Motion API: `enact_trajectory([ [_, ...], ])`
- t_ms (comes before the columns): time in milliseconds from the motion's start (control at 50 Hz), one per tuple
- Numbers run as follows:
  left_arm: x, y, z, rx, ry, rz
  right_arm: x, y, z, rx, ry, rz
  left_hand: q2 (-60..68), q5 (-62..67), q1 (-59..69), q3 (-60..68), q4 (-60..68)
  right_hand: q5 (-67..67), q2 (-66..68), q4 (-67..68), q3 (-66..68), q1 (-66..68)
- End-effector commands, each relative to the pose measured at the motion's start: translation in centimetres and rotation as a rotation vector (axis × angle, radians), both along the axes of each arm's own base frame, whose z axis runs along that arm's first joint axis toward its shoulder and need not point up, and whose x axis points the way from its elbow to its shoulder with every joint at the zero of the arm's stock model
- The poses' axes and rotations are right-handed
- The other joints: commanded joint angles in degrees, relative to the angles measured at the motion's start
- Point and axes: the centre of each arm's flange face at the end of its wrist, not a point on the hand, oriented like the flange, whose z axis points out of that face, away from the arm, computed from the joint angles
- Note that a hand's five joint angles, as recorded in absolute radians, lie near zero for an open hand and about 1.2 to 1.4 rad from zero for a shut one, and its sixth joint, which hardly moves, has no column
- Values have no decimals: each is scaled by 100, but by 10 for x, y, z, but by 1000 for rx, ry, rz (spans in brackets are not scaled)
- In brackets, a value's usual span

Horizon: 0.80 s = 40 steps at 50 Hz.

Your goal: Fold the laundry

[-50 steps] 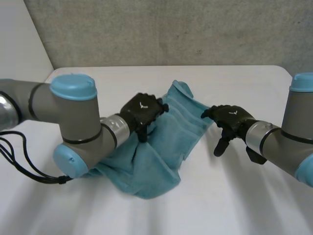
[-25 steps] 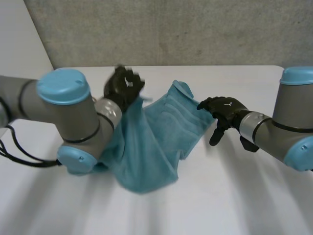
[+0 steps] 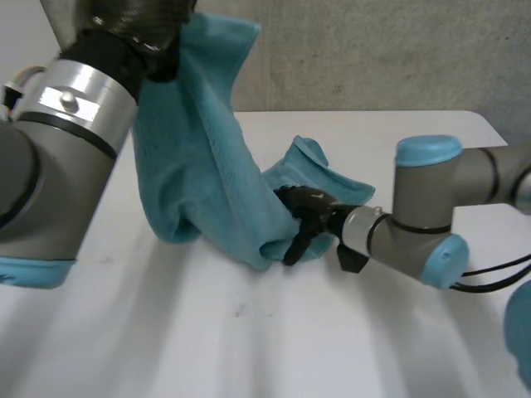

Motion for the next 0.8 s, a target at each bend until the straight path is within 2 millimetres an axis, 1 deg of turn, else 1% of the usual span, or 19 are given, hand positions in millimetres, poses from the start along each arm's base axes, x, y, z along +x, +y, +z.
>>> enact_trajectory([
  [20,21,12,30,-55,84,11,21,10,-18,35,-5,35,1028,1164,1327,1039,1031,652,828,749,849,912],
  [40,21,12,30,-55,84,11,22,8,-18,26,-7,27,1028,1164,1327,1039,1031,3447,3623,3544,3644,3707],
  [60,26,6,30,-57,84,32,22,8,-18,26,-7,27,1028,1164,1327,1039,1031,3475,3651,3572,3672,3735],
  [80,26,6,30,-57,84,33,23,3,-12,1,-17,18,1028,1164,1327,1039,1031,6239,6416,6337,6437,6500],
  [120,38,-8,30,-55,86,82,23,-5,-3,-37,-26,-9,1028,1164,1327,1039,1031,6615,6791,6712,6812,6875],
  [160,42,-14,28,-48,91,96,20,-32,41,-194,-59,-123,1028,1164,1327,1039,1031,6615,6791,6712,6812,6875],
  [180,46,-21,26,-37,103,108,20,-32,41,-195,-59,-124,1028,1164,1327,1039,1031,6615,6791,6712,6812,6875],
  [200,46,-21,26,-36,103,108,11,-51,78,-302,-95,-204,1028,1164,1327,1039,1031,6615,6791,6712,6812,6875],
  [220,50,-28,26,-29,124,115,10,-51,78,-303,-95,-205,1028,1164,1327,1039,1031,6615,6791,6712,6812,6875],
  [260,55,-38,27,-27,154,125,-19,-73,166,-535,-187,-337,1028,1164,1327,1039,1031,6615,6791,6712,6812,6875],
  [280,61,-52,27,-30,191,137,-19,-73,167,-537,-187,-337,1028,1164,1327,1039,1031,6615,6791,6712,6812,6875],
  [320,64,-65,27,-34,230,138,-36,-63,246,-768,-291,-372,1028,1164,1327,1039,1031,6615,6791,6712,6812,6875],
  [340,66,-76,27,-35,266,131,-36,-63,246,-769,-292,-372,1028,1164,1327,1039,1031,6615,6791,6712,6812,6875],
  [380,66,-85,28,-35,299,123,-46,-41,302,-963,-396,-386,1028,1164,1327,1039,1031,6615,6791,6712,6812,6875],
  [420,64,-92,25,-25,326,107,-48,-31,313,-1010,-410,-378,1028,1164,1327,1039,1031,6615,6791,6712,6812,6875],
  [500,60,-110,9,24,384,79,-44,-24,295,-981,-353,-340,1028,1164,1327,1039,1031,6615,6791,6712,6812,6875],
  [540,58,-115,-2,56,404,64,-36,-18,260,-924,-225,-284,1028,1164,1327,1039,1031,6615,6791,6712,6812,6875],
  [600,57,-124,-27,133,440,48,-33,-17,241,-891,-149,-263,1028,1164,1327,1039,1031,6615,6791,6712,6812,6875],
  [800,52,-130,-135,448,428,73,-36,-16,88,-480,251,-141,1028,1164,1327,1039,1031,6615,6791,6712,6812,6875],
])
